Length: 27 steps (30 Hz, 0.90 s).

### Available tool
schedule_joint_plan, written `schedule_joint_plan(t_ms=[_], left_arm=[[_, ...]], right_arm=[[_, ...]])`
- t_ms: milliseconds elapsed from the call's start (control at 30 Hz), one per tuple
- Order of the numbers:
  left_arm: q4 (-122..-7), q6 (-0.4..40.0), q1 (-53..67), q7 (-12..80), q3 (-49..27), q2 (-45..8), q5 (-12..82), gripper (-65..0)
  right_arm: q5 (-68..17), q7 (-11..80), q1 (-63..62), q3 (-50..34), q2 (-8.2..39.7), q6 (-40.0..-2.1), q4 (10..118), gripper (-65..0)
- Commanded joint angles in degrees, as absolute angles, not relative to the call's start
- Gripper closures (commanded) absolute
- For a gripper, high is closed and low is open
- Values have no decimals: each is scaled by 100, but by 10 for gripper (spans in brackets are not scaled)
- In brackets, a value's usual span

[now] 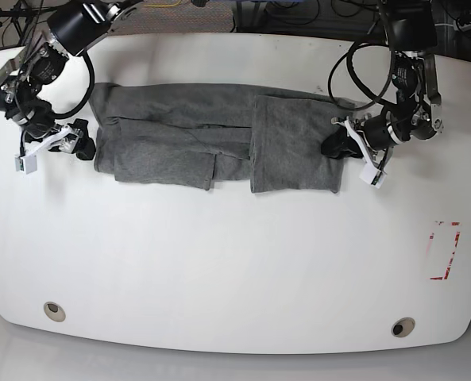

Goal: Fold the T-shirt properly
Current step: 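Regrasp the strip ends with both grippers, moving them toward each other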

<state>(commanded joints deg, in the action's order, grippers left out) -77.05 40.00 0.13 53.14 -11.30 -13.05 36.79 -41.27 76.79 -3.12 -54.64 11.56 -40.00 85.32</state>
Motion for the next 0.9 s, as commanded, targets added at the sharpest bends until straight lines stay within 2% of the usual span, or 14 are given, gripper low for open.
schedule_joint_plan(t_ms=[300,400,900], left_arm=[[-7714,4000,13,5314,-1130,-1323,3679,-65],[-7714,4000,13,5314,-1130,-1323,3679,-65],[-7714,4000,13,5314,-1112,-1314,3679,-65]], right_arm=[[-4171,7292,-75,-5393,1147,-4000,7969,-555],[-4180,7266,-40,-5077,1121,-4000,7960,-555],[-4154,7222,-31,-4198,338,-4000,8391,-547]])
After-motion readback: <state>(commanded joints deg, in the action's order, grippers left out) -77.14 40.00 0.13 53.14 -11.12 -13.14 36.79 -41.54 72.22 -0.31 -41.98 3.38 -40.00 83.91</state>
